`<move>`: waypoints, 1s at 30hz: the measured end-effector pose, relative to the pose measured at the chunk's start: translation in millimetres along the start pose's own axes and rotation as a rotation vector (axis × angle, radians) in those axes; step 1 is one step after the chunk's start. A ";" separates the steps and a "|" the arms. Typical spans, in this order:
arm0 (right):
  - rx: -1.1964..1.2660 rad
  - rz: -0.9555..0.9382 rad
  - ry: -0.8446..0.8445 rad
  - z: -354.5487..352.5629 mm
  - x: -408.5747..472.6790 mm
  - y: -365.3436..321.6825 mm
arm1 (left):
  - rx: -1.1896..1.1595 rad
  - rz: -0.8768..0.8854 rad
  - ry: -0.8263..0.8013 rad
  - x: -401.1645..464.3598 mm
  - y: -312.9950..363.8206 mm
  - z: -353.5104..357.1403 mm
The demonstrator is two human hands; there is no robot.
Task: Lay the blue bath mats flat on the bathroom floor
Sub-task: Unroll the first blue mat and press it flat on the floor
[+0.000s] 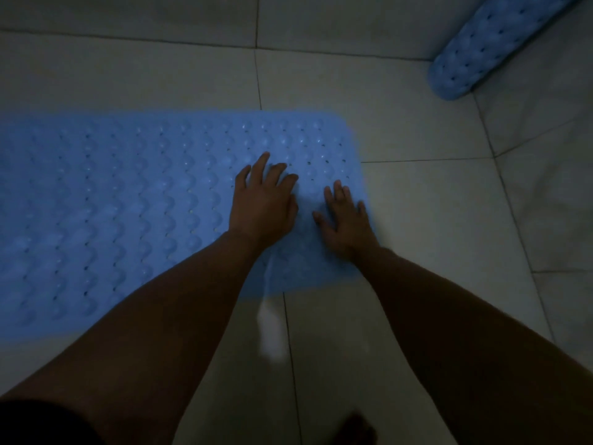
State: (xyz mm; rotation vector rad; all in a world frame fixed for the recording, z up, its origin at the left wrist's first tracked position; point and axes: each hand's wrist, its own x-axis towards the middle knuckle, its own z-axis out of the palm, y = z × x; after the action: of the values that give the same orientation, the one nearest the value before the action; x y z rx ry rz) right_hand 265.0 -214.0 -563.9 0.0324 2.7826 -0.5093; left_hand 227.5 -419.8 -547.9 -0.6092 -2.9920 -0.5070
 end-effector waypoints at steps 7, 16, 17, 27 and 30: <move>-0.052 -0.130 0.125 -9.6 -22.4 -35.2 | -0.009 -0.045 0.002 -24.9 -8.7 -23.4; -0.253 -0.150 0.230 72.5 -34.5 -65.8 | -0.009 -0.071 0.064 -55.2 -36.9 -4.1; -0.258 -0.149 0.235 73.5 -34.8 -65.9 | 0.002 -0.072 0.074 -58.8 -39.2 -0.4; -0.223 -0.074 0.113 49.0 -26.2 -75.1 | 0.008 -0.093 0.006 -86.2 -34.5 -3.3; -0.188 -0.040 0.086 11.2 -9.0 -85.6 | 0.030 -0.029 -0.050 -90.4 -26.9 -3.3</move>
State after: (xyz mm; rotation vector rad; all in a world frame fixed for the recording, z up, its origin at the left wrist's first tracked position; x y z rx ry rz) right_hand 270.3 -297.8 -541.8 -0.0440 2.9076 -0.2588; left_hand 300.4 -477.9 -562.9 -0.5860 -3.0532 -0.4543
